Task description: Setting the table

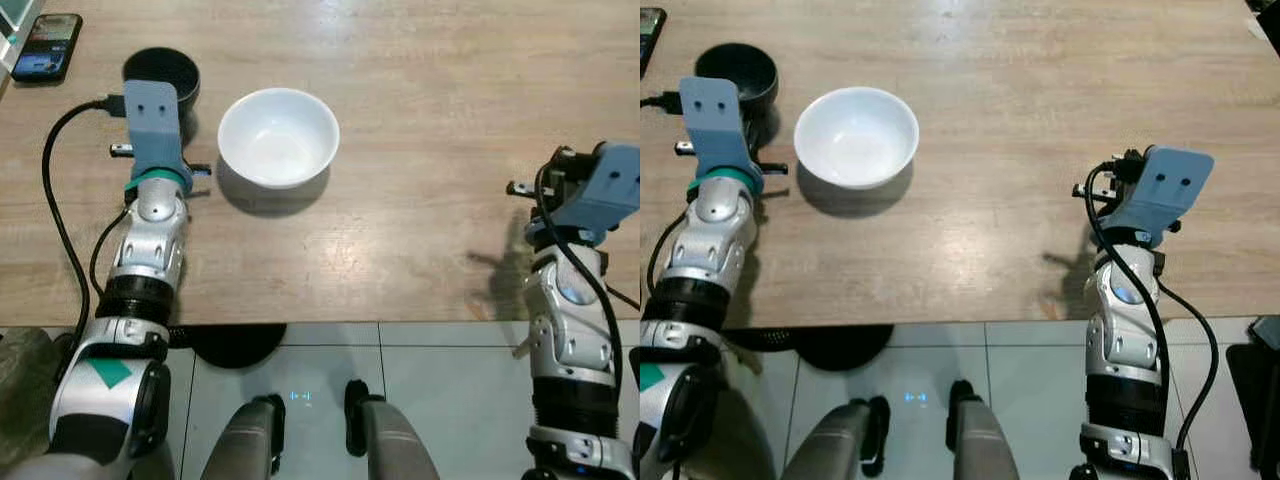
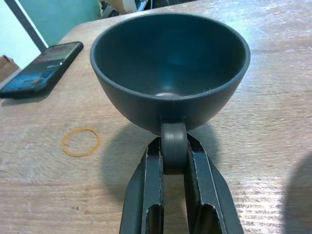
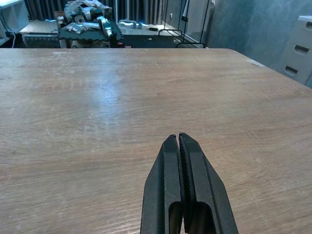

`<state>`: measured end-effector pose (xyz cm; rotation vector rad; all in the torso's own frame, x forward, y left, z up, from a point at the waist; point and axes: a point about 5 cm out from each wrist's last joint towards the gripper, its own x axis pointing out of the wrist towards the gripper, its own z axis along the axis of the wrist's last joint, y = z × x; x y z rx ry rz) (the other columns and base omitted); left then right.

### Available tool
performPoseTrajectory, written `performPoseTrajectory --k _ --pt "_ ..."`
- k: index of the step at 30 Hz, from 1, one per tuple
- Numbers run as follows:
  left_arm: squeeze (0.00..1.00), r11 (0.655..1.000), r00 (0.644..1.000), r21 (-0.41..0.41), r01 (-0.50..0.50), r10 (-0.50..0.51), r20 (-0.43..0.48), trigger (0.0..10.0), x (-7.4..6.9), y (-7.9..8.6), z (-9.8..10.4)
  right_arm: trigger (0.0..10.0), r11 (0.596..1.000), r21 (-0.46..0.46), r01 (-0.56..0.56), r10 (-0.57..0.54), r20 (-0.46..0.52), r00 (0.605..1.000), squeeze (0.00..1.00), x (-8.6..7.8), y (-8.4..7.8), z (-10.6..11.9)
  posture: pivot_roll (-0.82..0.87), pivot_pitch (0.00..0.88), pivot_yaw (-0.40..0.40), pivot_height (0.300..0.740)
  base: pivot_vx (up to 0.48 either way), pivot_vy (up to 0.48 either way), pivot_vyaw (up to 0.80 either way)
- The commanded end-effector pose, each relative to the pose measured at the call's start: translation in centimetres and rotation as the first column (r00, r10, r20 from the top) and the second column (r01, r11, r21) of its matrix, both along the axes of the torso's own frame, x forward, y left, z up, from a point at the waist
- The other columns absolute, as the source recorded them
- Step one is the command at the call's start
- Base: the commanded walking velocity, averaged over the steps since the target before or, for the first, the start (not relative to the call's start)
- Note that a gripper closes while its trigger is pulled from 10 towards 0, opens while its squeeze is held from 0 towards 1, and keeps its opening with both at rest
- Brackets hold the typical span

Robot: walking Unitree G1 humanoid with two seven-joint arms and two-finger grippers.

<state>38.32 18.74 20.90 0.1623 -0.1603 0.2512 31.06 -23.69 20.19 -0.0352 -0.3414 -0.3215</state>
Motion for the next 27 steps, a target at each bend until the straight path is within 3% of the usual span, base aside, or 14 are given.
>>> performPoseTrajectory --k 1,4,6,7,10,12,15,22,27 --pt "0.0 1.0 1.0 0.017 0.001 -0.001 -0.012 10.0 -0.3 -0.3 -0.5 10.0 1.0 0.015 0.007 -0.006 -0.022 1.0 0.0 -0.2 0.0 -0.7 0.12 0.21 0.091 0.74 0.0 0.0 0.0" --pt "0.0 0.998 0.999 0.041 0.049 -0.049 0.019 10.0 -1.5 -1.7 -0.3 10.0 1.0 0.018 0.002 -0.001 -0.024 1.0 0.0 -0.1 0.2 -0.8 0.13 0.191 0.1 0.74 0.0 0.0 0.0" --pt "0.0 0.998 0.999 0.041 0.049 -0.049 0.019 10.0 -1.5 -1.7 -0.3 10.0 1.0 0.018 0.002 -0.001 -0.024 1.0 0.0 -0.1 0.2 -0.8 0.13 0.191 0.1 0.74 0.0 0.0 0.0" --pt "0.0 0.996 0.997 0.048 0.072 -0.074 0.036 10.0 -2.3 -2.5 -0.2 10.0 1.0 0.021 -0.004 0.005 -0.026 1.0 0.0 0.1 0.5 -1.0 0.13 0.177 0.104 0.74 0.0 0.0 0.0" --pt "0.0 0.996 0.994 0.014 0.086 -0.086 0.06 10.0 -3.3 -3.3 -0.4 10.0 0.999 0.032 -0.025 0.026 -0.026 0.999 0.0 0.5 1.3 -1.2 0.14 0.153 0.11 0.74 0.0 0.0 0.0" --pt "0.0 0.996 0.994 0.014 0.086 -0.086 0.06 10.0 -3.3 -3.3 -0.4 10.0 0.999 0.032 -0.025 0.026 -0.026 0.999 0.0 0.5 1.3 -1.2 0.14 0.153 0.11 0.74 0.0 0.0 0.0" --pt "0.0 0.997 1.0 -0.073 -0.001 0.003 0.028 10.0 -3.6 -3.1 -1.1 10.0 0.997 0.04 -0.059 0.061 -0.029 0.998 0.0 1.2 2.2 -1.4 0.15 0.123 0.103 0.74 0.0 0.0 0.0" --pt "0.0 0.995 0.998 -0.079 -0.064 0.065 0.015 10.0 -3.6 -2.7 -1.3 10.0 0.996 0.036 -0.08 0.081 -0.039 0.996 0.0 1.6 2.6 -1.6 0.15 0.114 0.09 0.74 0.0 0.0 0.0" --pt "0.0 0.979 0.993 -0.164 -0.119 0.116 -0.025 10.0 -3.4 -1.5 -1.7 10.0 0.995 0.03 -0.094 0.095 -0.052 0.994 0.0 1.9 2.7 -1.8 0.16 0.108 0.08 0.74 0.0 0.0 0.0"
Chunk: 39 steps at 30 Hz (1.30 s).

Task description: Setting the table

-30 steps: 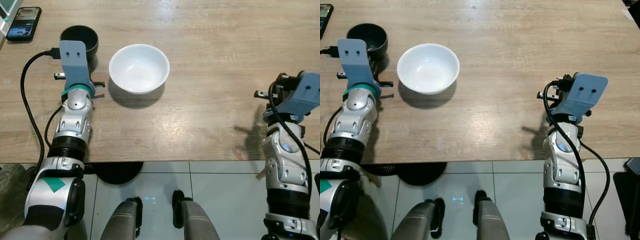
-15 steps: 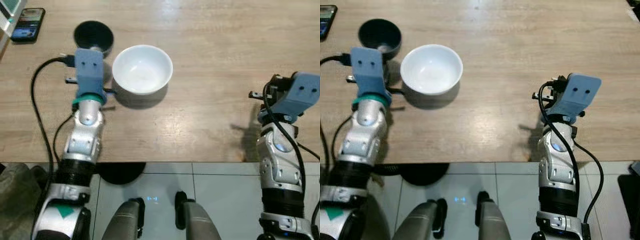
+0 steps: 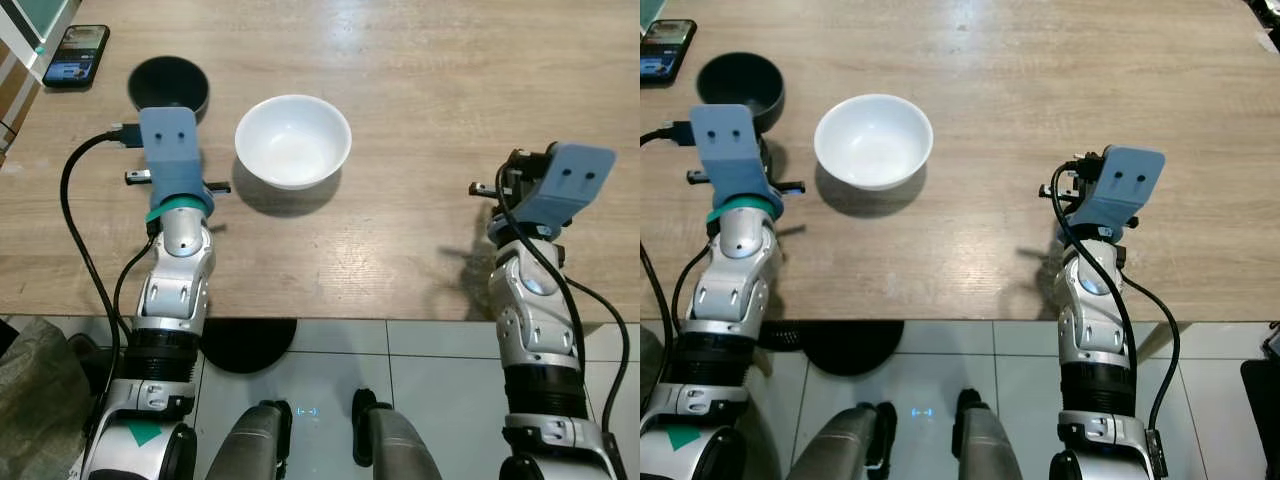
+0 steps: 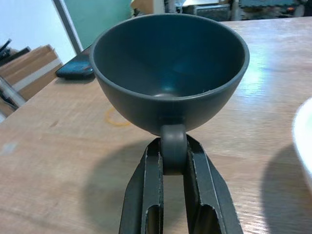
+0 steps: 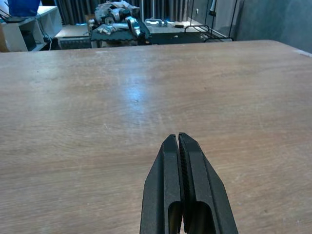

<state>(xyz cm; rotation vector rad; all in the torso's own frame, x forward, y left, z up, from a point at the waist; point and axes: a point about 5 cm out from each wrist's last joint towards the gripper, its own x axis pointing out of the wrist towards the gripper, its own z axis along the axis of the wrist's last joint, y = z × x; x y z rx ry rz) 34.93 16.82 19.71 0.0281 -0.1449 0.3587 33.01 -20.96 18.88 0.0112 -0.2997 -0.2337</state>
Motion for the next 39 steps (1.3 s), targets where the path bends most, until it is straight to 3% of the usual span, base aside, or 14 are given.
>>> performPoseTrajectory --k 1,7,13,18,34,35,39 --pt "0.0 0.999 0.999 -0.026 -0.02 0.019 -0.027 10.0 0.0 0.4 -0.5 10.0 1.0 -0.01 -0.001 0.001 -0.017 1.0 0.0 0.0 0.0 -0.5 0.16 0.108 0.08 0.74 0.0 0.0 0.0" --pt "0.0 0.998 0.994 -0.067 -0.003 -0.005 -0.11 10.0 -0.9 2.6 -1.7 10.0 1.0 -0.013 0.009 -0.009 -0.028 1.0 0.0 0.0 -0.5 -0.9 0.17 0.112 0.08 0.74 0.0 0.0 0.0" --pt "0.0 0.995 0.989 -0.091 0.047 -0.059 -0.134 10.0 -1.0 2.1 -2.4 10.0 1.0 -0.012 0.012 -0.013 -0.027 1.0 0.0 0.1 -0.5 -0.9 0.18 0.118 0.08 0.74 0.0 0.0 0.0" --pt "0.0 0.99 0.978 -0.066 0.128 -0.137 -0.157 10.0 -0.5 1.8 -2.8 10.0 1.0 -0.011 0.016 -0.016 -0.022 1.0 0.0 0.2 -0.6 -1.0 0.17 0.121 0.084 0.74 0.0 0.0 0.0" --pt "0.0 0.997 0.981 -0.02 0.077 -0.08 -0.176 10.0 -1.1 2.4 -2.9 10.0 1.0 -0.015 0.018 -0.018 -0.02 1.0 0.0 0.2 -0.8 -1.1 0.17 0.129 0.073 0.74 0.0 0.0 0.0" --pt "1.0 0.997 0.982 -0.025 0.077 -0.08 -0.173 10.0 -1.1 2.5 -2.8 10.0 1.0 -0.015 0.017 -0.018 -0.019 1.0 0.0 0.2 -0.8 -1.1 0.16 0.13 0.073 0.74 0.0 0.0 0.0" --pt "1.0 0.997 0.983 -0.025 0.077 -0.08 -0.166 10.0 -1.0 2.7 -2.7 10.0 1.0 -0.015 0.017 -0.018 -0.018 1.0 0.0 0.2 -0.8 -1.1 0.17 0.13 0.073 0.74 0.0 0.0 0.0"
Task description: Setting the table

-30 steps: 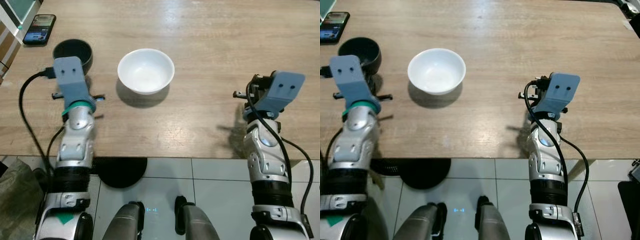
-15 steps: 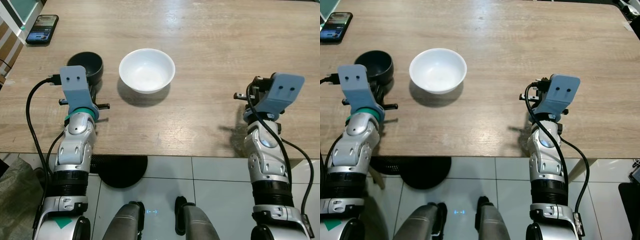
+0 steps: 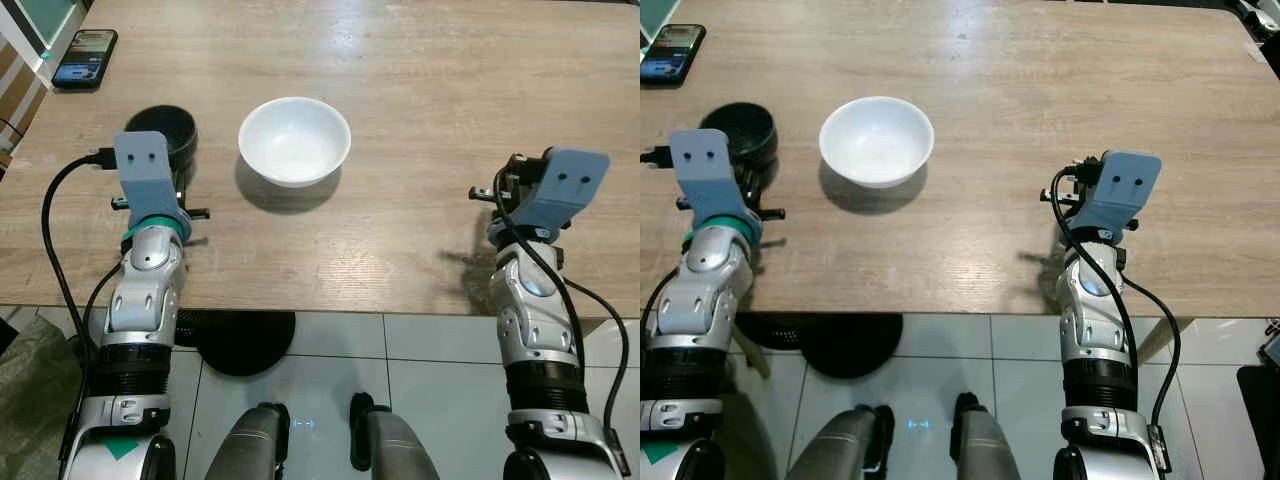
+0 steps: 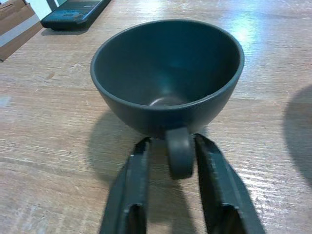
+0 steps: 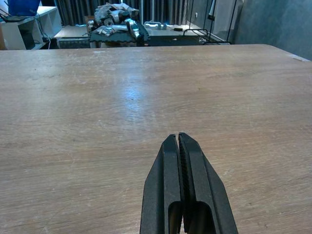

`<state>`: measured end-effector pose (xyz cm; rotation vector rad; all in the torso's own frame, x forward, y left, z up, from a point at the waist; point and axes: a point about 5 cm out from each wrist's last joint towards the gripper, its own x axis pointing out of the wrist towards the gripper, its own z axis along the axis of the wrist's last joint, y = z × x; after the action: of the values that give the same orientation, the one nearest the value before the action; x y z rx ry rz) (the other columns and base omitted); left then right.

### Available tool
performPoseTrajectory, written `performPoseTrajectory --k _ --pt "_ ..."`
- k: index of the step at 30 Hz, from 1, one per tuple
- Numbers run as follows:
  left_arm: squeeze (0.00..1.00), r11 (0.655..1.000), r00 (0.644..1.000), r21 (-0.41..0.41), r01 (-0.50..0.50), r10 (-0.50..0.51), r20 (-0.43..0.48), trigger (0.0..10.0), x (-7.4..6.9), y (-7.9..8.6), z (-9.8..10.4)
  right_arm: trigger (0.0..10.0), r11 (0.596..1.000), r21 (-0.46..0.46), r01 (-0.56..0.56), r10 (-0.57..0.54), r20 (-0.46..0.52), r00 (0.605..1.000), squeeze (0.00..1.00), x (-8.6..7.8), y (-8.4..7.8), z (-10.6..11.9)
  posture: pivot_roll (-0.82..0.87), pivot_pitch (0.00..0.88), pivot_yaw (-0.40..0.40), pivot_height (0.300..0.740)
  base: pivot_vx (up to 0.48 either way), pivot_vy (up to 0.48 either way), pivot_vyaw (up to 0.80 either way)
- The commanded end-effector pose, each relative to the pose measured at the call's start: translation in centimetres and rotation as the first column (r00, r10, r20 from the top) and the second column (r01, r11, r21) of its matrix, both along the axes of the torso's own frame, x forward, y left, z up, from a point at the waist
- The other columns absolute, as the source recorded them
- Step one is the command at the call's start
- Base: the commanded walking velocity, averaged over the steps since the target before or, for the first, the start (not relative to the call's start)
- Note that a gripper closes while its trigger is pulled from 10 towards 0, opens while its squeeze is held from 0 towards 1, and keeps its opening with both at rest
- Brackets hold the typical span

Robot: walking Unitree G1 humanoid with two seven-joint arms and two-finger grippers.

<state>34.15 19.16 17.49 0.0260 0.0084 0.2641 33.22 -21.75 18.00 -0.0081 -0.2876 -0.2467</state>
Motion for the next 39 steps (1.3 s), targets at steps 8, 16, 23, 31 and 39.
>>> performPoseTrajectory --k 8,16,23,31,39 --pt "0.0 0.995 0.995 0.091 0.048 -0.056 0.083 10.0 -0.7 -1.1 1.3 10.0 1.0 0.002 0.003 -0.003 0.001 1.0 0.0 0.0 0.0 -0.2 0.17 0.131 0.074 0.74 0.0 0.0 0.0" --pt "0.0 0.977 0.965 0.124 0.174 -0.195 0.178 10.0 -1.8 -4.1 3.5 10.0 1.0 0.0 0.004 -0.004 0.006 1.0 0.0 0.0 0.0 -0.1 0.16 0.131 0.073 0.74 0.0 0.0 0.0" --pt "0.0 0.919 0.909 0.219 0.327 -0.37 0.194 10.0 -0.6 -5.3 5.1 10.0 1.0 0.001 0.012 -0.012 0.012 1.0 0.0 0.0 -0.2 0.1 0.16 0.123 0.074 0.74 0.0 0.0 0.0" --pt "0.0 0.863 0.87 0.268 0.428 -0.474 0.137 10.0 0.4 -5.3 4.8 10.0 0.999 0.001 0.033 -0.033 0.026 0.999 0.0 -0.2 -0.7 0.2 0.14 0.115 0.082 0.74 0.0 0.0 0.0" --pt "0.0 0.917 0.913 0.253 0.307 -0.359 0.193 10.0 0.3 -4.7 5.4 10.0 0.996 0.013 0.085 -0.086 0.022 0.996 0.0 -0.7 -1.8 -0.1 0.13 0.103 0.082 0.74 0.0 0.0 0.0"
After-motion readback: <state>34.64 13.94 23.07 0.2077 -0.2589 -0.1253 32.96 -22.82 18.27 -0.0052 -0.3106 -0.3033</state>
